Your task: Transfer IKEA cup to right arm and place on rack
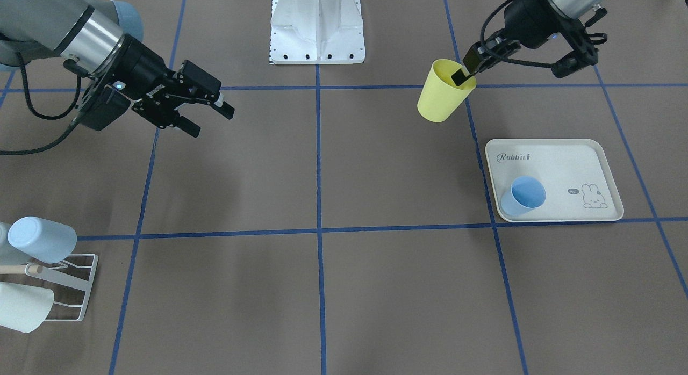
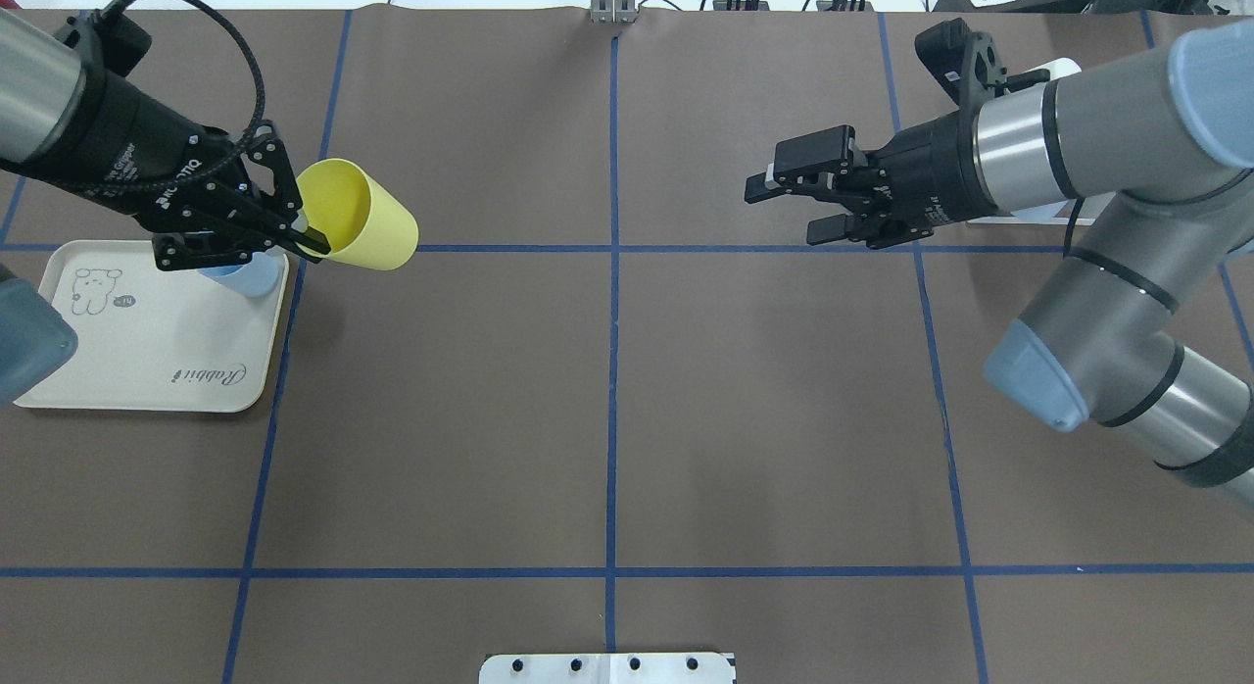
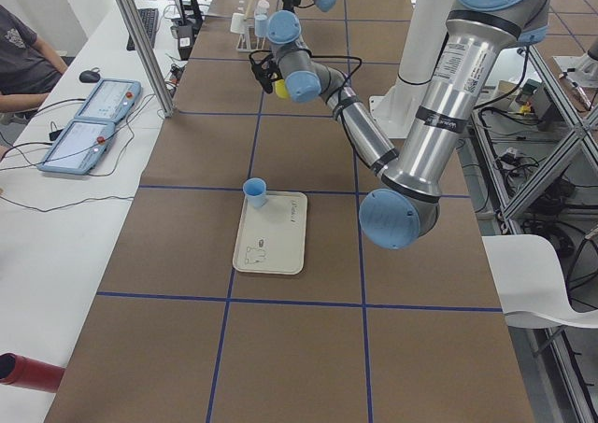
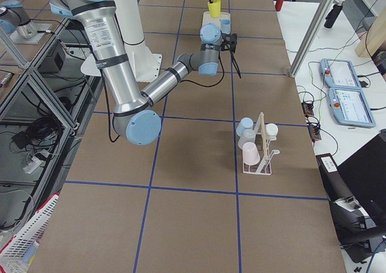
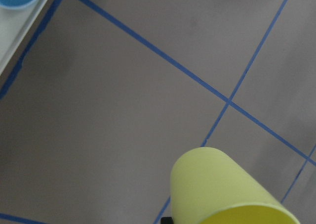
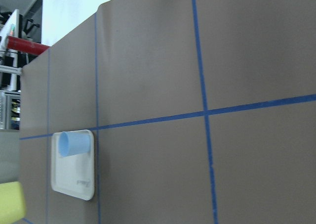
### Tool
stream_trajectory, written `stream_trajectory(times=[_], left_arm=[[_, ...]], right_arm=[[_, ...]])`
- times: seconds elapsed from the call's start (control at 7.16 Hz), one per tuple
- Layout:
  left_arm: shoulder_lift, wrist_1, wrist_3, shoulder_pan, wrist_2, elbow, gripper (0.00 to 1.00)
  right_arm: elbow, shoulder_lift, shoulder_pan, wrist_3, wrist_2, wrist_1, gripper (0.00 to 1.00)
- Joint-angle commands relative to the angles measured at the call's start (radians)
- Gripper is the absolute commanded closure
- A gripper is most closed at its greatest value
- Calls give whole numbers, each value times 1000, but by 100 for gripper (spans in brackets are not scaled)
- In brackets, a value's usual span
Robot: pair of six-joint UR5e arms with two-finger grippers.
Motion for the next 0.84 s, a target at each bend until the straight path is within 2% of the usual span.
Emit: stream_trajectory(times=[0.0, 0.14, 0.28, 0.42, 0.56, 0.7], left_arm=[[-59, -85, -132, 17, -62, 11, 100], [-72, -113, -175, 16, -144, 26, 100], [-114, -141, -287, 17, -148, 30, 100], [-132, -226, -415, 17, -151, 34, 100], [-134, -377, -575, 20, -150, 52, 100], [-143, -546, -721, 37, -78, 61, 100]], right_arm=[[-2, -1, -118, 222, -176, 312, 5], [-2, 7, -137, 256, -216, 379, 5], [-2, 37, -137, 256, -223, 404, 6], [-1, 72, -137, 258, -224, 413, 6], [-4, 82, -140, 256, -247, 465, 6], [-14, 77, -145, 250, -252, 522, 6]])
